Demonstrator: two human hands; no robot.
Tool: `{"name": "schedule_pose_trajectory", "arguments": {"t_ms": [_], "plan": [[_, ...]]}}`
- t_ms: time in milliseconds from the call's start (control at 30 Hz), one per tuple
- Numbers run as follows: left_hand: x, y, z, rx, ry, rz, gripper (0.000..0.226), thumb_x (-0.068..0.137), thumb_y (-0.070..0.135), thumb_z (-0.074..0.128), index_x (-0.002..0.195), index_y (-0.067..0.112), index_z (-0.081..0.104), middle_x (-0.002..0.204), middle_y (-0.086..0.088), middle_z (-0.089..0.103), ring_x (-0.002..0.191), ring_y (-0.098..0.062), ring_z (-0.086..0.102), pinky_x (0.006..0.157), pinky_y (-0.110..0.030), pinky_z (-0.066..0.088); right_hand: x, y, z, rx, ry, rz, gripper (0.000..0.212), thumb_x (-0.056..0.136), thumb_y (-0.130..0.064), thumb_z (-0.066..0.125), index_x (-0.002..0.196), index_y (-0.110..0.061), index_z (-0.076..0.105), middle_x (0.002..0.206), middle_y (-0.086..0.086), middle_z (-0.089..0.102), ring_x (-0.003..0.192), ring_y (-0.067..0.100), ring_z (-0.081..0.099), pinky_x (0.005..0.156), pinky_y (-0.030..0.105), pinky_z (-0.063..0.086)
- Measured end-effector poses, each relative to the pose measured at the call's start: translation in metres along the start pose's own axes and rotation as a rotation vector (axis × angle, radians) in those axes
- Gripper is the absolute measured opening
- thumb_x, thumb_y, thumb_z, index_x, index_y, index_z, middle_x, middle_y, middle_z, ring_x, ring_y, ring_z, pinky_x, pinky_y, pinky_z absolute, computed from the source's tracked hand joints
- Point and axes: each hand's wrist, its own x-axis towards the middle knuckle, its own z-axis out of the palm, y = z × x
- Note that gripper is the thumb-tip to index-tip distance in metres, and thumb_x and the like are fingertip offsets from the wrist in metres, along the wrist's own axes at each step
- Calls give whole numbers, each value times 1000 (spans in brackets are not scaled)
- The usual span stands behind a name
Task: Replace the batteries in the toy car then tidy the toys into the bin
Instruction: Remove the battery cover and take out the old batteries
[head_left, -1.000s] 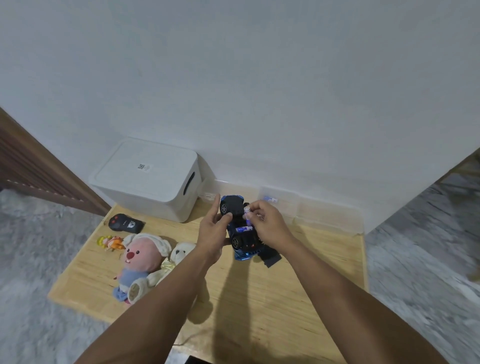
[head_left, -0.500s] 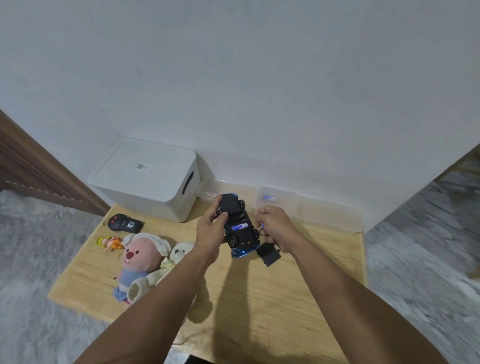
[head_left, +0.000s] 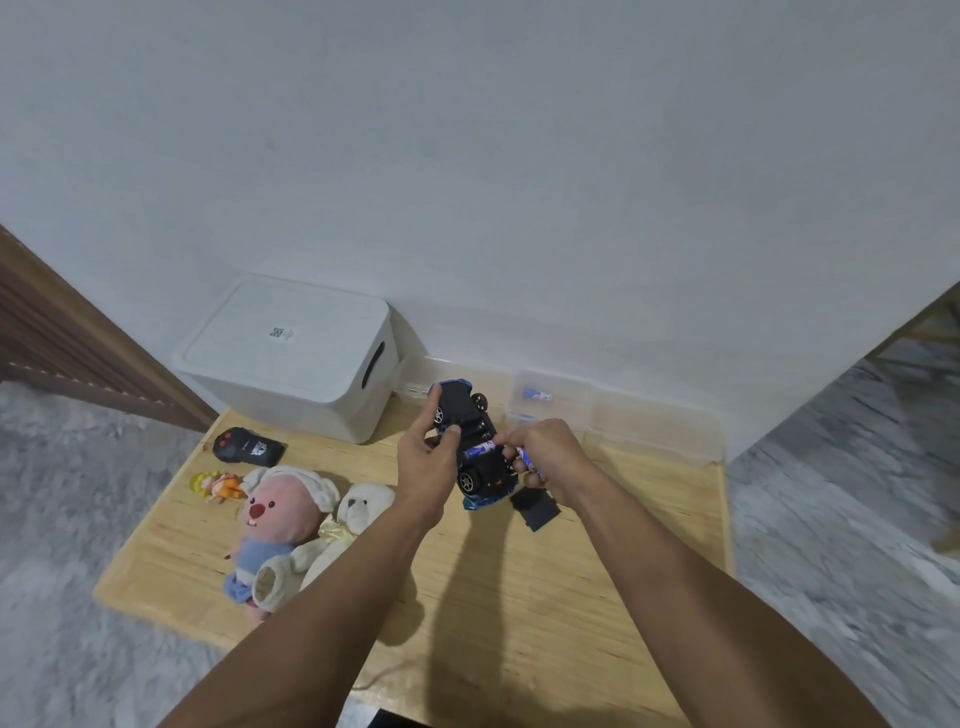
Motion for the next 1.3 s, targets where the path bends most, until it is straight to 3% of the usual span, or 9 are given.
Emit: {"name": "schedule_pose_trajectory", "arguments": {"t_ms": [233, 367, 400, 467, 567, 833, 1067, 1167, 1300], "plan": [[1, -1, -2, -1, -43, -29, 56, 95, -2, 51, 142, 28, 48, 110, 10, 67, 81, -12, 68, 87, -52, 55, 2, 4, -6, 51, -31, 46, 22, 87, -6, 56, 103, 6, 66, 67, 3, 52, 47, 10, 39, 41, 21, 25], [2, -1, 0, 4, -28, -53, 56, 94, -1, 53, 142, 28, 48, 115, 0, 63, 81, -15, 66, 86, -56, 55, 3, 3, -5, -99, -35, -76, 19, 90, -7, 52, 96, -13, 69, 74, 1, 54, 50, 11, 41, 39, 19, 28], [2, 0, 1, 3, -26, -58, 56, 94, -1, 53, 142, 28, 48, 114, 0, 63, 80, -15, 66, 86, -56, 55, 3, 4, -5, -179, -28, -141, 21, 91, -9, 52, 97, -17, 71, 77, -1, 58, 56, 11, 47, 43, 19, 34], [3, 1, 2, 2, -23, -70, 56, 94, -1, 54, 142, 28, 48, 105, 3, 64, 78, -13, 66, 86, -54, 55, 6, 9, -3, -368, -2, -287, 22, 91, -14, 57, 105, -21, 73, 97, -3, 67, 84, 14, 62, 69, 23, 49], [4, 2, 2, 4, -33, -75, 56, 94, -1, 54, 142, 27, 48, 97, 9, 65, 79, -15, 68, 87, -54, 55, 8, 15, -1, -634, 46, -423, 26, 89, -18, 61, 111, -24, 73, 120, -2, 67, 111, 18, 60, 95, 29, 47], [3, 0, -2, 28, -46, -95, 56, 94, -2, 53, 141, 27, 49, 100, 3, 63, 85, -20, 66, 87, -54, 55, 12, 17, 1, -856, 96, -474, 13, 92, -22, 62, 99, -28, 72, 106, 1, 59, 102, 23, 56, 82, 30, 43], [3, 4, -1, -12, -30, -91, 56, 94, -2, 54, 142, 26, 48, 87, 11, 66, 74, -12, 69, 85, -52, 56, 10, 28, 3, -517, 223, -481, 8, 86, -21, 70, 92, -19, 75, 99, 0, 67, 96, 20, 61, 82, 29, 48], [3, 0, 1, -8, -25, -59, 57, 93, -2, 56, 141, 26, 49, 76, 16, 71, 82, -23, 71, 85, -52, 56, 10, 29, 7, -468, 271, -440, 10, 85, -21, 71, 91, -17, 78, 96, -1, 72, 93, 17, 63, 81, 26, 48], [2, -5, 4, 1, -13, -37, 57, 92, -1, 57, 141, 28, 50, 83, 14, 72, 92, -36, 70, 87, -52, 56, 14, 28, 12, -235, 229, -315, 7, 81, -17, 75, 76, -21, 77, 86, 0, 73, 89, 21, 68, 83, 33, 55]]}}
